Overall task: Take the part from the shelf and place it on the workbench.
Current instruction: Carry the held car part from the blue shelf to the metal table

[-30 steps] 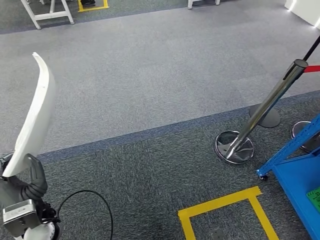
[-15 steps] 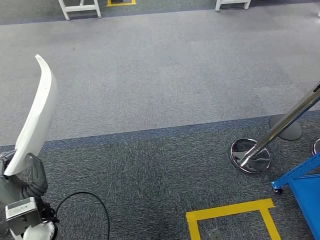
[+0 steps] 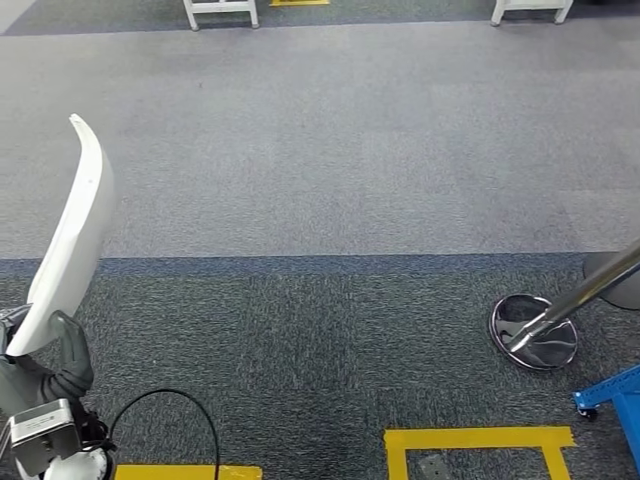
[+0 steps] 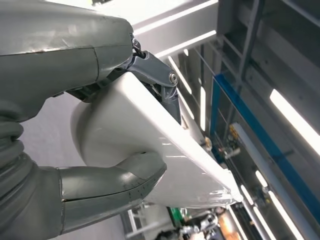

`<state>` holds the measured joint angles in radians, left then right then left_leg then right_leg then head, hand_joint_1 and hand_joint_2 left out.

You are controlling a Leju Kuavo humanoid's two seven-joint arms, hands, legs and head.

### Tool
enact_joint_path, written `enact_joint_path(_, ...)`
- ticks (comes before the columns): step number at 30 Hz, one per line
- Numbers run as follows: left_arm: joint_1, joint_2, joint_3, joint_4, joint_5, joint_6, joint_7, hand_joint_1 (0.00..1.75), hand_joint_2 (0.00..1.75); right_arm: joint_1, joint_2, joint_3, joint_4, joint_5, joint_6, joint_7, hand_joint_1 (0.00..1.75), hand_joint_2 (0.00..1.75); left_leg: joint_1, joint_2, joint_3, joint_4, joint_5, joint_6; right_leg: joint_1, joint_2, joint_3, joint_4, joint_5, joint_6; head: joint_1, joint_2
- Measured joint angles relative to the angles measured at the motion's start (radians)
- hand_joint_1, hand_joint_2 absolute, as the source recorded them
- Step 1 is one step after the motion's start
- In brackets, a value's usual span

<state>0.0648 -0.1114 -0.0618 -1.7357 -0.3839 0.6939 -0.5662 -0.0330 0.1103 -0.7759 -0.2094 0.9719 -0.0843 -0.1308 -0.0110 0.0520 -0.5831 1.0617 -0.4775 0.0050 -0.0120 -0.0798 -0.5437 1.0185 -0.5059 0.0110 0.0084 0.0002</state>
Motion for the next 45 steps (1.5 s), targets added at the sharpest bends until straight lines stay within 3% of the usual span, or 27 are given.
enact_joint_path(2,0.0,0.0,-0.002,0.0,-0.002,0.0,0.002,1.75,1.75,-0.001,0.0,0.0,0.0,0.0,0.0,-0.001,0.0,0.0,-0.011,0.021,0.015,-0.042,0.001,0.01,0.003,-0.018,0.001,0.0,-0.003,0.008,0.001,0.0)
enact_joint_path(4,0.001,0.001,-0.004,0.0,-0.002,0.0,0.004,1.75,1.75,-0.003,0.0,0.0,0.0,0.0,0.0,-0.001,0.0,0.0,-0.011,-0.001,0.013,-0.049,0.006,0.021,0.0,-0.03,0.003,0.001,-0.008,0.019,0.001,0.0)
enact_joint_path(6,-0.001,0.002,-0.005,-0.001,-0.003,0.0,0.005,1.75,1.75,-0.004,0.001,0.0,0.0,0.0,0.0,-0.002,0.0,0.0,-0.005,-0.023,0.017,-0.059,0.014,0.034,-0.003,0.01,-0.013,0.036,-0.034,0.028,0.003,0.0)
enact_joint_path(8,-0.002,0.002,-0.007,-0.002,-0.003,0.0,0.005,1.75,1.75,-0.003,0.001,0.0,0.0,0.0,0.0,-0.002,0.0,0.0,-0.001,-0.043,0.017,-0.061,0.018,0.042,-0.004,0.065,-0.069,0.148,-0.091,0.033,0.008,0.0)
enact_joint_path(10,-0.001,0.002,-0.008,-0.002,-0.003,0.0,0.005,1.75,1.75,0.001,0.001,0.0,0.0,0.0,0.002,-0.001,0.0,0.0,-0.001,-0.067,0.016,-0.061,0.018,0.044,-0.004,0.079,-0.129,0.26,-0.127,0.035,0.01,0.0)
enact_joint_path(11,-0.001,0.002,-0.008,-0.002,-0.003,0.0,0.005,1.75,1.75,0.003,0.001,0.0,0.0,0.0,0.002,-0.001,0.0,0.0,-0.001,-0.079,0.015,-0.06,0.018,0.044,-0.004,0.079,-0.14,0.272,-0.118,0.036,0.01,0.0)
enact_joint_path(13,0.0,0.003,-0.008,-0.002,-0.003,0.0,0.005,1.75,1.75,0.003,0.001,0.0,0.0,0.0,0.002,-0.002,0.0,0.0,0.0,-0.104,0.016,-0.055,0.017,0.041,-0.007,0.089,-0.107,0.186,-0.051,0.036,0.01,0.0)
enact_joint_path(14,0.0,0.003,-0.008,-0.002,-0.003,0.0,0.005,1.75,1.75,0.002,0.001,0.0,0.0,0.0,0.002,-0.002,0.0,0.0,0.001,-0.115,0.014,-0.051,0.015,0.037,-0.01,0.113,-0.078,0.121,-0.021,0.037,0.01,0.0)
enact_joint_path(16,-0.001,0.003,-0.009,-0.002,-0.003,0.0,0.006,1.75,1.75,0.001,0.001,0.0,0.0,0.001,0.002,-0.002,0.0,0.0,0.002,-0.136,0.004,-0.037,0.01,0.026,-0.015,0.158,-0.034,0.03,0.007,0.035,0.008,0.0)
enact_joint_path(17,-0.001,0.003,-0.01,-0.003,-0.003,0.0,0.006,1.75,1.75,0.002,0.001,0.0,0.0,0.001,0.002,-0.002,0.0,0.0,0.003,-0.146,-0.002,-0.033,0.011,0.019,-0.016,0.17,-0.026,0.018,0.003,0.032,0.007,0.0)
enact_joint_path(19,0.0,0.004,-0.011,-0.003,-0.003,0.0,0.006,1.75,1.75,0.003,0.001,-0.001,0.0,0.001,0.003,-0.002,0.0,0.0,0.007,-0.161,-0.009,-0.031,0.013,0.009,-0.014,0.15,-0.022,0.013,0.005,0.023,0.007,0.0)
enact_joint_path(21,-0.001,0.006,-0.011,-0.003,-0.004,0.0,0.006,1.75,1.75,0.003,0.001,-0.001,0.0,0.002,0.002,-0.002,0.0,0.0,0.005,-0.13,-0.024,0.001,-0.008,0.0,-0.015,0.125,-0.017,0.008,0.006,0.012,0.003,0.0)
enact_joint_path(23,-0.002,0.007,-0.012,-0.003,-0.004,0.0,0.006,1.75,1.75,0.003,0.001,-0.002,0.0,0.003,0.002,-0.003,0.0,0.0,0.006,-0.082,-0.072,0.105,-0.063,-0.01,-0.014,0.097,-0.012,0.006,0.003,0.002,-0.002,0.0)
enact_joint_path(25,-0.001,0.007,-0.013,-0.003,-0.005,0.0,0.006,1.75,1.75,0.004,0.001,-0.002,0.0,0.003,0.002,-0.004,0.0,0.0,0.011,-0.069,-0.129,0.222,-0.106,-0.016,-0.011,0.068,-0.01,0.006,-0.001,-0.002,-0.003,0.0)
enact_joint_path(26,0.0,0.008,-0.013,-0.003,-0.006,0.0,0.006,1.75,1.75,0.004,0.001,-0.002,0.0,0.004,0.002,-0.004,0.0,0.0,0.013,-0.067,-0.14,0.243,-0.104,-0.018,-0.011,0.054,-0.008,0.006,-0.002,-0.002,-0.003,0.0)
enact_joint_path(27,0.001,0.008,-0.013,-0.003,-0.009,0.0,0.006,1.75,1.75,0.003,0.001,-0.002,0.0,0.004,0.002,-0.004,0.0,0.0,0.015,-0.064,-0.132,0.225,-0.082,-0.018,-0.01,0.041,-0.006,0.006,-0.005,-0.002,-0.003,0.0)
enact_joint_path(28,0.001,0.008,-0.013,-0.003,-0.014,0.0,0.006,1.75,1.75,0.003,0.001,-0.002,0.0,0.005,0.003,-0.005,0.0,0.0,0.015,-0.056,-0.106,0.172,-0.047,-0.017,-0.01,0.03,-0.002,0.006,-0.007,0.0,-0.003,0.0)
enact_joint_path(30,0.0,0.008,-0.012,-0.003,-0.023,0.0,0.006,1.75,1.75,0.002,0.001,-0.002,0.0,0.006,0.003,-0.006,0.0,0.0,0.008,-0.013,-0.042,0.04,0.008,-0.009,-0.008,0.01,0.005,0.006,-0.014,0.006,-0.004,0.0)
enact_joint_path(32,-0.001,0.008,-0.013,-0.003,-0.029,0.0,0.005,1.75,1.75,0.0,0.001,-0.002,0.0,0.007,0.003,-0.006,0.0,0.0,-0.001,0.019,-0.015,-0.022,0.016,-0.001,-0.002,-0.007,0.009,0.005,-0.018,0.016,-0.002,0.0)
enact_joint_path(34,0.0,0.008,-0.012,-0.003,-0.032,0.0,0.004,1.75,1.75,-0.002,0.001,-0.002,0.0,0.008,0.003,-0.007,0.0,0.0,-0.003,0.004,-0.016,-0.029,0.015,0.009,0.0,-0.025,0.014,0.001,-0.022,0.027,0.0,0.0)
enact_joint_path(35,0.001,0.007,-0.011,-0.004,-0.033,0.0,0.004,1.75,1.75,-0.003,0.001,-0.003,0.0,0.008,0.003,-0.007,0.0,0.0,-0.001,-0.006,-0.014,-0.033,0.017,0.015,-0.002,-0.018,0.015,0.004,-0.028,0.033,0.001,0.0)
enact_joint_path(37,-0.001,0.006,-0.01,-0.006,-0.033,0.0,0.003,1.75,1.75,-0.004,0.001,-0.004,0.0,0.009,0.003,-0.007,0.0,0.0,0.005,-0.027,-0.009,-0.041,0.021,0.028,-0.006,0.028,-0.01,0.061,-0.066,0.04,0.006,0.0)
enact_joint_path(39,-0.002,0.004,-0.01,-0.006,-0.034,0.0,0.002,1.75,1.75,-0.002,0.001,-0.006,0.0,0.01,0.003,-0.008,0.0,0.0,0.005,-0.047,-0.009,-0.042,0.021,0.036,-0.007,0.07,-0.078,0.193,-0.124,0.041,0.01,0.0)
enact_joint_path(41,-0.001,0.003,-0.01,-0.006,-0.034,0.0,0.002,1.75,1.75,0.002,0.001,-0.008,0.001,0.011,0.003,-0.007,0.0,0.0,0.003,-0.071,-0.008,-0.041,0.02,0.038,-0.007,0.078,-0.134,0.284,-0.142,0.04,0.01,0.0)
enact_joint_path(42,0.0,0.003,-0.01,-0.006,-0.034,0.0,0.002,1.75,1.75,0.003,0.001,-0.009,0.001,0.011,0.003,-0.007,0.0,0.0,0.003,-0.084,-0.007,-0.041,0.02,0.038,-0.007,0.079,-0.138,0.276,-0.121,0.039,0.01,0.0)
enact_joint_path(43,0.0,0.003,-0.01,-0.006,-0.034,0.0,0.002,1.75,1.75,0.003,0.001,-0.01,0.001,0.011,0.003,-0.007,0.0,0.0,0.003,-0.097,-0.005,-0.041,0.02,0.038,-0.007,0.084,-0.122,0.23,-0.083,0.037,0.01,0.0)
enact_joint_path(45,-0.001,0.002,-0.01,-0.006,-0.034,0.0,0.002,1.75,1.75,0.002,0.0,-0.01,0.0,0.011,0.003,-0.007,0.0,0.0,0.002,-0.12,-0.003,-0.038,0.018,0.033,-0.01,0.124,-0.066,0.093,-0.011,0.032,0.01,0.0)
